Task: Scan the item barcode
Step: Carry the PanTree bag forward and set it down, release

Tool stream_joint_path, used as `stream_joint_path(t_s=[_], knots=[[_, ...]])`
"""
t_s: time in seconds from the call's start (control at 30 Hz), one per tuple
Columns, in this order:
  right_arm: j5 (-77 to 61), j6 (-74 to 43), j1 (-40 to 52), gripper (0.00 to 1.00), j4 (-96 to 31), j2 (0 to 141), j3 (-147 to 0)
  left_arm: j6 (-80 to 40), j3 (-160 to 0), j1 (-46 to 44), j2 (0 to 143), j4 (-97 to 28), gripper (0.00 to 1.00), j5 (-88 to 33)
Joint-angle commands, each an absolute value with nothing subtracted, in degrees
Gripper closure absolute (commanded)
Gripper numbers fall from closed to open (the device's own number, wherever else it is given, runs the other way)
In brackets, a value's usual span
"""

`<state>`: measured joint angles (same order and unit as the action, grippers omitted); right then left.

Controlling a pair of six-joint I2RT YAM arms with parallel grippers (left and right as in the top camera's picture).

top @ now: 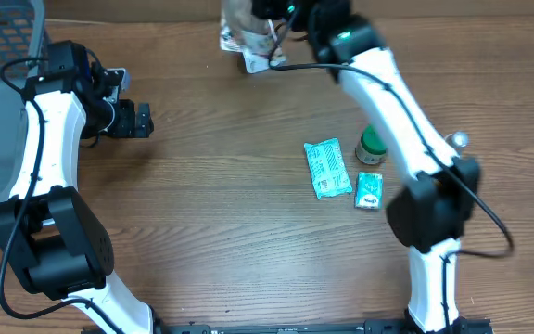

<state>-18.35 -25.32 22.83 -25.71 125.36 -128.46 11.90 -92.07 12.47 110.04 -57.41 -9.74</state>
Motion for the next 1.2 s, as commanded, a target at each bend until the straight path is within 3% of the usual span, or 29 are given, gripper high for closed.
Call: stream_joint_path(t_s=[0.0,0.13,0.23,0.43,0.47,0.5,0.53,0.6,0.73,1.1,1.17], knots=[[-29.4,-27.3,21.5,0.95,-37.4,123.9,-128.7,11.1,-93.1,12.2,109.9,-57.3,0.0,-9.6],[-30.1,-25.3,21.5,0.94,-60.5,125.1,-128.4,11.1,-93.1,12.2,109.9,-57.3,0.01,-9.6],[-30.0,-23.3,22.7,0.92,-70.3,126.4,-126.9,11.1,-93.1,12.2,109.9,-57.3,0.0,-9.6],[-20.4,-22.1,24.2,0.76,-73.8,127.6,-120.9,11.1,-93.1,12.2,109.9,-57.3,0.0,-9.6],[-17.0,-22.0,24.2,0.7,-73.9,127.6,-119.7,11.1,-93.1,12.2,109.9,-57.3,0.0,-9.7],[-15.1,-22.0,24.2,0.58,-73.9,127.6,-119.2,11.1,-93.1,12.2,109.9,-57.3,0.0,-9.6],[-12.6,-22.0,24.2,0.3,-73.8,127.6,-118.4,11.1,-93.1,12.2,109.9,-57.3,0.01,-9.6],[-6.8,-22.0,24.2,0.07,-73.3,127.6,-117.3,11.1,-93.1,12.2,109.9,-57.3,0.0,-9.6],[1.0,-22.0,23.9,0.04,-73.3,127.7,-116.9,11.1,-93.1,12.2,109.9,-57.3,0.0,-9.6],[1.4,-21.8,24.1,0.0,-73.4,127.7,-116.9,11.1,-93.1,12.2,109.9,-57.3,0.01,-9.6],[1.4,-16.8,24.1,0.0,-72.5,127.7,-116.9,11.1,-93.1,12.2,109.9,-57.3,0.0,-9.6]])
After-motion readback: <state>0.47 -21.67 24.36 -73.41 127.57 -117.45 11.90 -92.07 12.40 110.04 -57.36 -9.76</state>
